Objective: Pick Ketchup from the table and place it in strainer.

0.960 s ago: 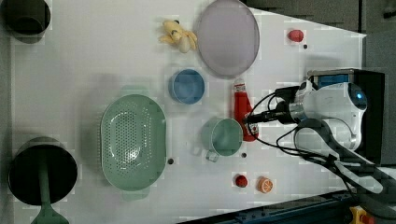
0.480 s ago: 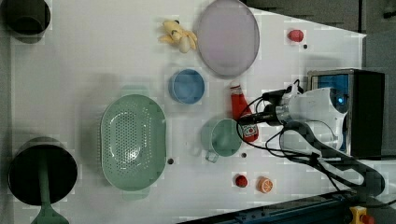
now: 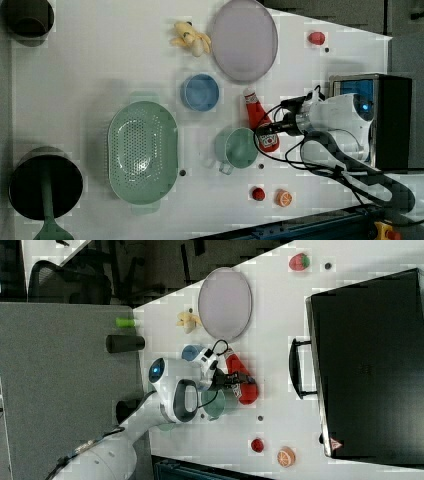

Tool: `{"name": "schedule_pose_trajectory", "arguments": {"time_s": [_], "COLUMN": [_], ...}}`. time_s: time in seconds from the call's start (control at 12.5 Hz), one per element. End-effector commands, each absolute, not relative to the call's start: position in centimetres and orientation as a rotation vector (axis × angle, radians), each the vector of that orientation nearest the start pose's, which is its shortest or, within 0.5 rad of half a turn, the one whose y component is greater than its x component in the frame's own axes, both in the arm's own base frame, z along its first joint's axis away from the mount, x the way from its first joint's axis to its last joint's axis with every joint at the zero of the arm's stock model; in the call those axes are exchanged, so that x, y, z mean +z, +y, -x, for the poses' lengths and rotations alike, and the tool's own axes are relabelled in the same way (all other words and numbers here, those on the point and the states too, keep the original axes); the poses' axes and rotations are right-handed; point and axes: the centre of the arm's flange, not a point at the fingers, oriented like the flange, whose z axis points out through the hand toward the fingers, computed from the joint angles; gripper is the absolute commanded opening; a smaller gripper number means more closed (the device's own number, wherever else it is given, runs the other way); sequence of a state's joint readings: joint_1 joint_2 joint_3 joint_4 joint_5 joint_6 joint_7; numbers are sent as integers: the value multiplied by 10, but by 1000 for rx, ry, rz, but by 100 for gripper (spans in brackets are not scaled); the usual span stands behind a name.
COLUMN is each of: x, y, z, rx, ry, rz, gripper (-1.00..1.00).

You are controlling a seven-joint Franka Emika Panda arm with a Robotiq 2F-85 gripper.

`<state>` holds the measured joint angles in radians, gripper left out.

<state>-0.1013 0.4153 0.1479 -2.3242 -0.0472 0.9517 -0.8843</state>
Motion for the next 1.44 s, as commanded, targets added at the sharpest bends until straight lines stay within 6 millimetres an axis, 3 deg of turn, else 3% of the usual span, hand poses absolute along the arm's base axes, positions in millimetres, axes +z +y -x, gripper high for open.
{"name": "schedule_pose_trajectory", "arguments": {"time_s": [0.08,0.4,0.48,0.64,0.8,1.12,1.28,1.44], "x": [242,379,404,431,433,405,385,362], "y": [28,67,79,120,173,283,325,355], "z": [-517,-518,-513,-501,-490,-463,-455,-446], "rx": [188,57,41,47,42,38,-1,9], "ry": [-323,-380,-350,-304,-213,-30,-16,8], "rz": [3105,3156,3169,3188,3167,3091,3027,2970], "gripper": [25,25,25,25,25,25,25,25]}}
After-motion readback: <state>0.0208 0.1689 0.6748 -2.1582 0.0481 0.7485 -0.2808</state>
